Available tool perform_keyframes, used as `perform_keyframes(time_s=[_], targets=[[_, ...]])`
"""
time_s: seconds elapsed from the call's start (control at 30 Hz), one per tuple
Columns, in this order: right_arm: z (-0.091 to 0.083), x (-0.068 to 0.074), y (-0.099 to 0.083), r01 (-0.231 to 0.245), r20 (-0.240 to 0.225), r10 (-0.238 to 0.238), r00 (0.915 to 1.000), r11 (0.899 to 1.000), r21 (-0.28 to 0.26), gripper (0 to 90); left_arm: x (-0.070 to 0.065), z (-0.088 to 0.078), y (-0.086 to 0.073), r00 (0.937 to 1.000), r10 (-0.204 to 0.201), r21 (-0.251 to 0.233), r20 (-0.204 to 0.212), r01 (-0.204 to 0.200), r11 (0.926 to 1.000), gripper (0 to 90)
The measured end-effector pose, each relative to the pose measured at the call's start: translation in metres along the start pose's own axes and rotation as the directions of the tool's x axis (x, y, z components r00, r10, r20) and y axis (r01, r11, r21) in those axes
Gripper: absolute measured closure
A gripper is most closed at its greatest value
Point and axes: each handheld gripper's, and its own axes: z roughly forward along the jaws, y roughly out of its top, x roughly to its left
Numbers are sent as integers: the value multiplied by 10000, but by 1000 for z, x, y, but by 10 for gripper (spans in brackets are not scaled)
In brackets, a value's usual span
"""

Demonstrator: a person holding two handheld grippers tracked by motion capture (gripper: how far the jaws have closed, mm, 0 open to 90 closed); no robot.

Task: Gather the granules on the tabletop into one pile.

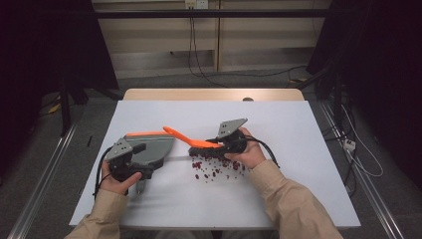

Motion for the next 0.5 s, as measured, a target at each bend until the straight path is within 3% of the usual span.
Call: perform_keyframes(time_s=[0.2, 0.37, 0.5], targets=[[-4, 2, 3, 94, 280, -89, 9996, 9998, -182, 711, 0, 0, 0, 10000, 13, -4, 21, -13, 10000, 75], [-2, -8, 12, -64, 514, 94, 9986, 9983, -583, 711, 0, 0, 0, 10000, 18, 10, 30, -18, 10000, 75], [9, -19, 14, -20, 669, 51, 9977, 9989, -462, 711, 1, 1, 0, 10000, -31, 13, 15, 31, 10000, 75]])
